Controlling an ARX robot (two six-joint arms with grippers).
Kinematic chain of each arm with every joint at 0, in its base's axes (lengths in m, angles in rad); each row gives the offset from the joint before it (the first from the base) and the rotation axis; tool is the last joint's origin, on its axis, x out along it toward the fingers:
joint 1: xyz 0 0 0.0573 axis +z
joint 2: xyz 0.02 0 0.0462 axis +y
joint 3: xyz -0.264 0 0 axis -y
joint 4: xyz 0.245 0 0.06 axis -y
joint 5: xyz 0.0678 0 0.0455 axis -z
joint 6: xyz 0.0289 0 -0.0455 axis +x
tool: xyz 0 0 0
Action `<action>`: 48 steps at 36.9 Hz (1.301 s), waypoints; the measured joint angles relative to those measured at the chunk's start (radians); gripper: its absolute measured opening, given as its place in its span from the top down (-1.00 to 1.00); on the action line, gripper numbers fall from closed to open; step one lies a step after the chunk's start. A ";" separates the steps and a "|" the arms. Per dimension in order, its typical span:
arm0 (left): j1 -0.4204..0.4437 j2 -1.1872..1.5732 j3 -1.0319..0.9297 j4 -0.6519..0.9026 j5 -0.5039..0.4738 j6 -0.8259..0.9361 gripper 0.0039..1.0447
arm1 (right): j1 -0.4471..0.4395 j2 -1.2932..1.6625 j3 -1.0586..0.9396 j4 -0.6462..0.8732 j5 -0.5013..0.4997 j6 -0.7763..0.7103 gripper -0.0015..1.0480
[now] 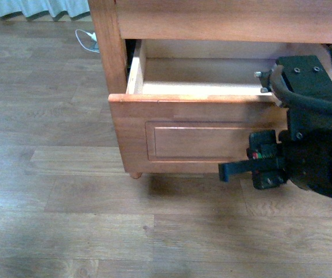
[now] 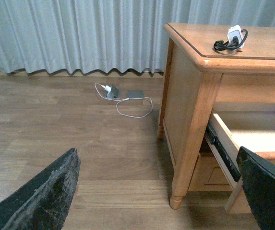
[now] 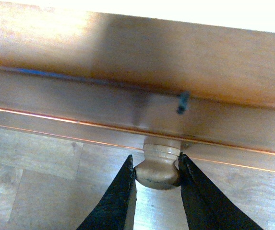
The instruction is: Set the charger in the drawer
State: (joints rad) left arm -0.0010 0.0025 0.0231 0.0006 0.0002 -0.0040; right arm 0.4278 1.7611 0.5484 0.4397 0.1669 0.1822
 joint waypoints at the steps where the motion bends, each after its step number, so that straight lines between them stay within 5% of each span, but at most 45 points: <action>1: 0.000 0.000 0.000 0.000 0.000 0.000 -0.88 | 0.000 -0.019 -0.024 0.000 -0.007 -0.002 0.58; 4: 0.000 0.000 0.000 0.000 0.000 0.000 -0.88 | 0.001 -0.065 -0.080 0.004 -0.025 -0.002 0.58; 13: 0.000 0.000 0.000 0.000 0.000 0.000 -0.88 | -0.005 -0.250 -0.177 -0.082 -0.001 0.026 -0.24; 19: 0.000 0.000 0.000 0.000 0.000 0.000 -0.88 | -0.037 -0.612 -0.240 -0.296 -0.092 0.040 -0.87; 28: 0.000 0.000 0.000 0.000 0.000 0.000 -0.88 | -0.199 -1.098 -0.244 -0.593 -0.222 -0.014 -0.83; 42: 0.000 0.000 0.000 0.000 0.000 0.000 -0.88 | -0.277 -1.362 -0.253 -0.630 -0.296 -0.089 -0.83; 48: 0.000 0.000 0.000 0.000 -0.002 0.000 -0.88 | -0.239 -1.440 -0.395 -0.321 -0.017 -0.151 -0.43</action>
State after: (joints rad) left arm -0.0010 0.0025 0.0231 0.0006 -0.0021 -0.0040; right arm 0.1886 0.3206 0.1532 0.1184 0.1497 0.0311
